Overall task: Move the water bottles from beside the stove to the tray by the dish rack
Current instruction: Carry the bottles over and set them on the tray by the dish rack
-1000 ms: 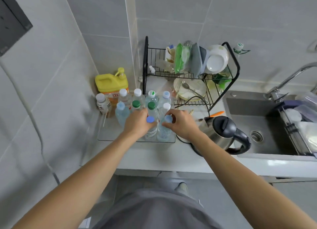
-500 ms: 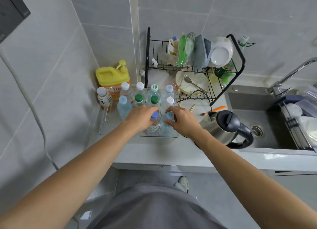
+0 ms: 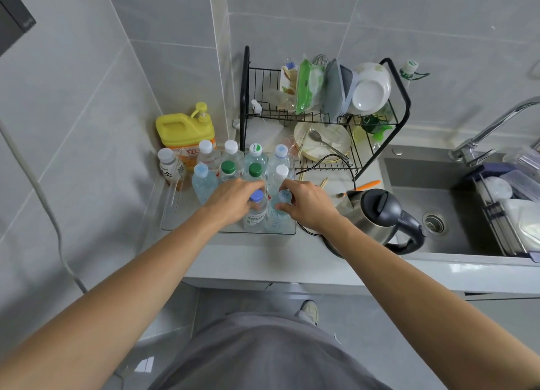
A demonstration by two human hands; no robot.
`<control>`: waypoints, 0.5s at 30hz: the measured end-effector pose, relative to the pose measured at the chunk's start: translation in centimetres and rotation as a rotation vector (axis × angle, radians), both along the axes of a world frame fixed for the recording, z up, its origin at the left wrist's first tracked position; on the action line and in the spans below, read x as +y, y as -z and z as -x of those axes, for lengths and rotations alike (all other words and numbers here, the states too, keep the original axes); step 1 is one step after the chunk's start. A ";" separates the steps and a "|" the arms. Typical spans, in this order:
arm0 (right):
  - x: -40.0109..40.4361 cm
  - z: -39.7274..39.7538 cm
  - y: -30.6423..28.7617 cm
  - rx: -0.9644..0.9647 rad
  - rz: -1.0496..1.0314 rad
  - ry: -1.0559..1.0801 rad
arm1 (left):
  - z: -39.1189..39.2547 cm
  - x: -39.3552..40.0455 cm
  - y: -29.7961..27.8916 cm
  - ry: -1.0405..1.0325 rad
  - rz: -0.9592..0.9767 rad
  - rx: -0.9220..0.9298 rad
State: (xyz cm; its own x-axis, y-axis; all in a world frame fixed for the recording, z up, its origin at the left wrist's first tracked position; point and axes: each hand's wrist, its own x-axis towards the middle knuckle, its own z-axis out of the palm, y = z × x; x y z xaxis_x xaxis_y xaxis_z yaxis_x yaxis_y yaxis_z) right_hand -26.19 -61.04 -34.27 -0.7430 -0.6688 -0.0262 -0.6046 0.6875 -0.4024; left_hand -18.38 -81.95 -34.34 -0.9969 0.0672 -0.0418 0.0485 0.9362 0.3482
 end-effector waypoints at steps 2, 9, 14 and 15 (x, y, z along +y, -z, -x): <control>-0.1 0.0 0.0 -0.007 0.000 -0.001 | -0.1 0.0 0.0 -0.014 0.002 0.000; -0.2 -0.3 0.0 -0.003 -0.008 -0.010 | -0.6 0.2 -0.1 -0.034 -0.001 -0.020; -0.3 -0.6 0.0 0.002 -0.010 -0.013 | -0.9 0.6 -0.3 -0.041 -0.001 -0.040; -0.3 -0.7 0.0 -0.002 -0.012 -0.009 | -1.0 0.6 -0.3 -0.046 0.000 -0.040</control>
